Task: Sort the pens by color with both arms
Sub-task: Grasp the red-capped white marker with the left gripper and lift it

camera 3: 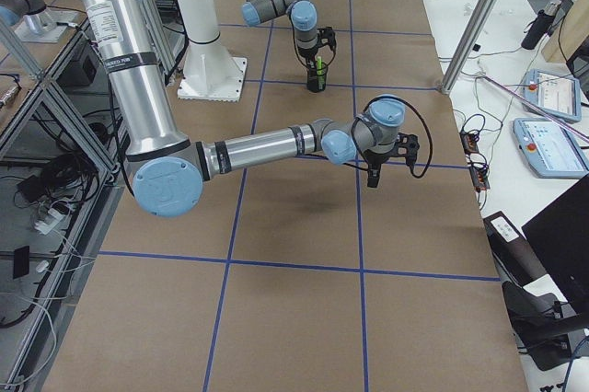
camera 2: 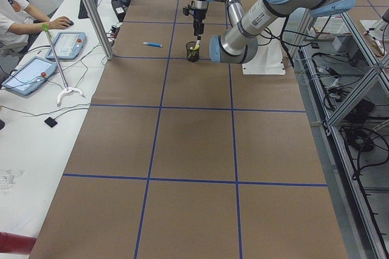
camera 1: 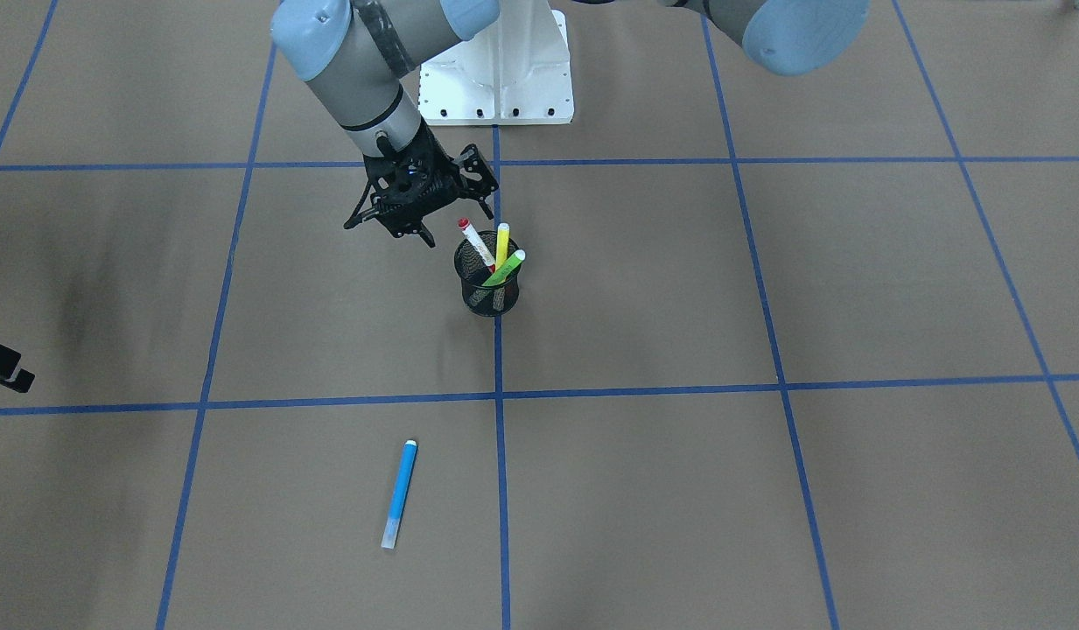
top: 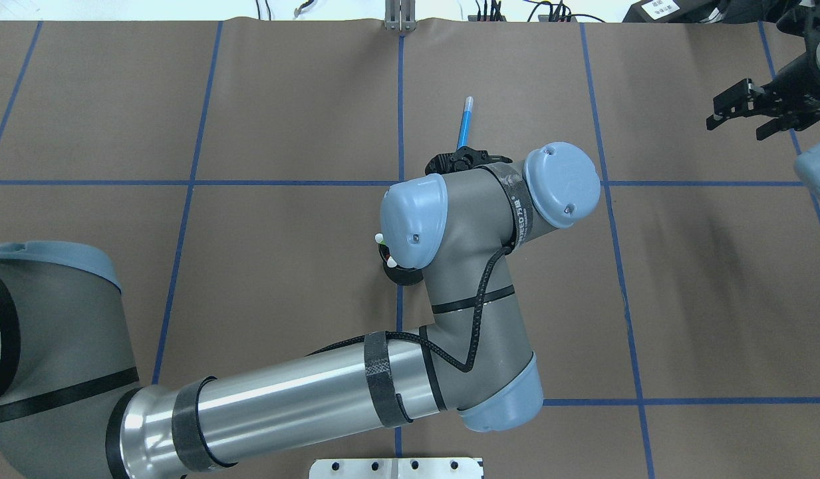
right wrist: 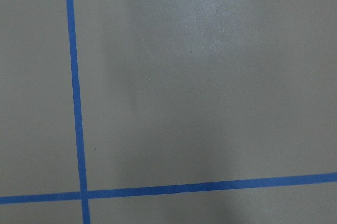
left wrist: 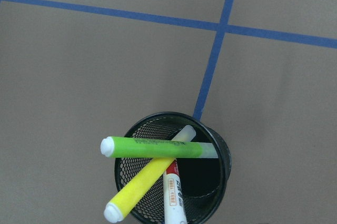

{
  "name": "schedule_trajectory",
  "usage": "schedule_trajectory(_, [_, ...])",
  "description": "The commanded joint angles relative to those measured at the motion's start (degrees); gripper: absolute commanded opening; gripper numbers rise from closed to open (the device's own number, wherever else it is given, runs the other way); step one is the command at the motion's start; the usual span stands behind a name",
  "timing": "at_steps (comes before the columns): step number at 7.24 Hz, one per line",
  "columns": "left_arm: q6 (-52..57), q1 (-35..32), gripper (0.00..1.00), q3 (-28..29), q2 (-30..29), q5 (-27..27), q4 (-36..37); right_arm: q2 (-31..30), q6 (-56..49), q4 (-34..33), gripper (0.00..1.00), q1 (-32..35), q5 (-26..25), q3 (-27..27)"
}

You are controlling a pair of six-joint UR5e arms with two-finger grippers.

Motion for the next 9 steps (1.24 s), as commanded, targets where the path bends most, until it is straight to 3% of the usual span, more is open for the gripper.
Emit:
schedule_trajectory(1, [-0.3, 0.3, 0.64, -0.1, 0.4, 0.0, 0.1, 0.1, 0.1, 0.1, 0.99, 0.0, 0.0, 0.1])
schedule_trajectory(4, [-1.4, 0.5, 0.4, 0.0, 0.4, -0.1, 0.3, 0.1, 0.3, 0.2, 0.99, 0.0, 0.0, 0.6])
schedule_trajectory(5, [-1.5, 0.5, 0.24, 0.0, 0.4, -0.1, 0.5, 0.1, 0.3, 0.2, 0.99, 0.0, 0.1, 0.7])
schedule_trajectory(6, [-1.9, 0.5, 0.0, 0.0, 0.4, -0.1, 0.6, 0.1, 0.5, 0.2, 0.99, 0.0, 0.1, 1.0])
schedule_trajectory(8, [-1.9, 0.4, 0.0, -0.9, -0.3, -0.4, 3.1, 0.3, 0.5, 0.2, 0.99, 0.0, 0.1, 1.2])
schedule_trajectory(9, [-1.7, 0.2, 0.0, -5.6, -0.4, -0.5, 6.1, 0.3, 0.6, 0.2, 0.99, 0.0, 0.1, 1.4])
